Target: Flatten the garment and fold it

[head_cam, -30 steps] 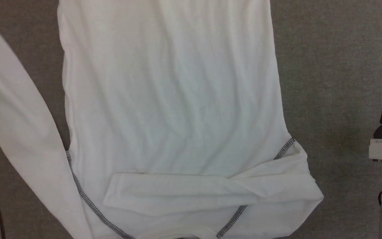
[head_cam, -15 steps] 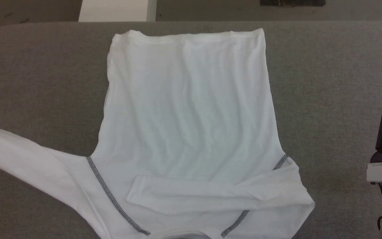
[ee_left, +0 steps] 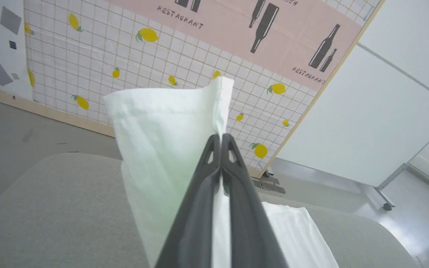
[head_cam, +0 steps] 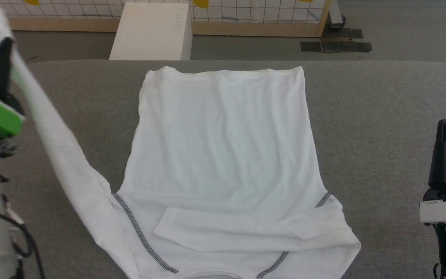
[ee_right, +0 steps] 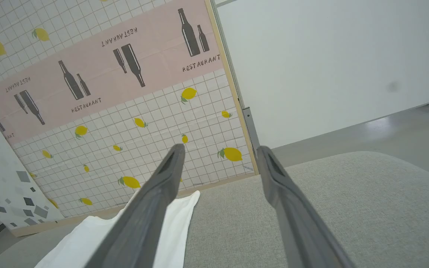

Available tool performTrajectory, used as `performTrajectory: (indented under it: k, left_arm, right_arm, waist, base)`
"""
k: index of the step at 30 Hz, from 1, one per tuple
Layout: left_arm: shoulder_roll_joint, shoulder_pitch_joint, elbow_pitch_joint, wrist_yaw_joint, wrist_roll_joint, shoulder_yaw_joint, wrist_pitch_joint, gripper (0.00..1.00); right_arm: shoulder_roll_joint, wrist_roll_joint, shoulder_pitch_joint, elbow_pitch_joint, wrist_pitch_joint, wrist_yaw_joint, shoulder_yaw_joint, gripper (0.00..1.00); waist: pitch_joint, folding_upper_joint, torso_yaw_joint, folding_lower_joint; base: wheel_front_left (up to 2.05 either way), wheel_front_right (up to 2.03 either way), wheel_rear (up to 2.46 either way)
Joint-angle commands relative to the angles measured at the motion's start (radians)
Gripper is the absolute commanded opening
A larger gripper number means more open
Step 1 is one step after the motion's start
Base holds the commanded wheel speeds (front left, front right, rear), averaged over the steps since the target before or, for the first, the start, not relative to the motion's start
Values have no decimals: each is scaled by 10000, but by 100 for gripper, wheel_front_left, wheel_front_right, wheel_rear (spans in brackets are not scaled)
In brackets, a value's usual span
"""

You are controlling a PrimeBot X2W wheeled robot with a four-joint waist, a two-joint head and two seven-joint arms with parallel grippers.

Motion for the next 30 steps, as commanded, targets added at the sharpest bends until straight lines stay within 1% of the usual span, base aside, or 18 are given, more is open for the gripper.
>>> performTrajectory:
  k: [1,5,8,10,12,14,18,20,22,24,26,27,28,30]
  left_arm:
    - [-279,38,-281,-43,94,-432,49,0]
    - [-1414,-162,-740,-42,405,-2069,216,0]
    - [-2309,-114,-706,-47,551,-3316,322,0]
    - [-2719,-87,-514,-57,536,-4105,374,0]
    - [-2965,-41,-226,-66,453,-4903,404,0]
    - [-3121,61,86,-74,304,-5787,458,0]
    - [-3199,208,573,-78,8,-7795,711,0]
    - [-3087,316,799,-79,-176,-8739,973,0]
    - [-2866,428,1065,-80,-324,-9440,1224,0]
    - [-2584,509,1411,-80,-306,-10009,1463,0]
    - [-2443,669,1880,-81,-378,-10347,1836,0]
    - [-2422,727,2062,-74,-423,-10437,1981,62]
    - [-2431,780,2187,-26,-497,-10440,2065,100]
    - [-2434,796,2283,34,-625,-10370,2135,100]
  right_arm:
    - [1,71,63,56,-91,-13,24,100]
    - [1,128,79,137,-174,-13,51,100]
    - [1,172,46,229,-211,-13,197,100]
    - [1,197,23,266,-236,-13,280,100]
    - [1,206,-11,288,-255,-13,355,100]
    - [1,201,-42,319,-274,-13,427,100]
    - [1,242,-67,402,-339,-13,521,100]
    - [1,247,-34,448,-375,-13,515,100]
    - [1,251,-10,478,-409,-13,509,100]
    - [1,253,7,507,-432,-13,514,100]
    - [1,259,31,524,-451,-13,488,100]
    - [1,258,44,529,-461,-13,468,100]
    - [1,259,48,533,-464,-13,465,100]
    - [1,242,50,532,-459,-13,468,100]
  waist:
    - [11,0,-93,1]
    - [29,0,-246,1]
    - [64,0,-455,1]
    - [105,0,-602,1]
    - [150,0,-755,1]
    - [195,0,-916,1]
    - [278,0,-1172,1]
    - [288,0,-1227,1]
    - [301,0,-1262,1]
    - [297,0,-1280,1]
    - [290,0,-1250,1]
    - [285,0,-1218,1]
    - [277,0,-1195,1]
    - [251,0,-1126,1]
  base:
    - [0,0,0]
    - [0,0,0]
    - [0,0,0]
    - [0,0,0]
    - [0,0,0]
    - [0,0,0]
    - [0,0,0]
    - [0,0,0]
    - [0,0,0]
    - [0,0,0]
    - [0,0,0]
    - [0,0,0]
    - [0,0,0]
    - [0,0,0]
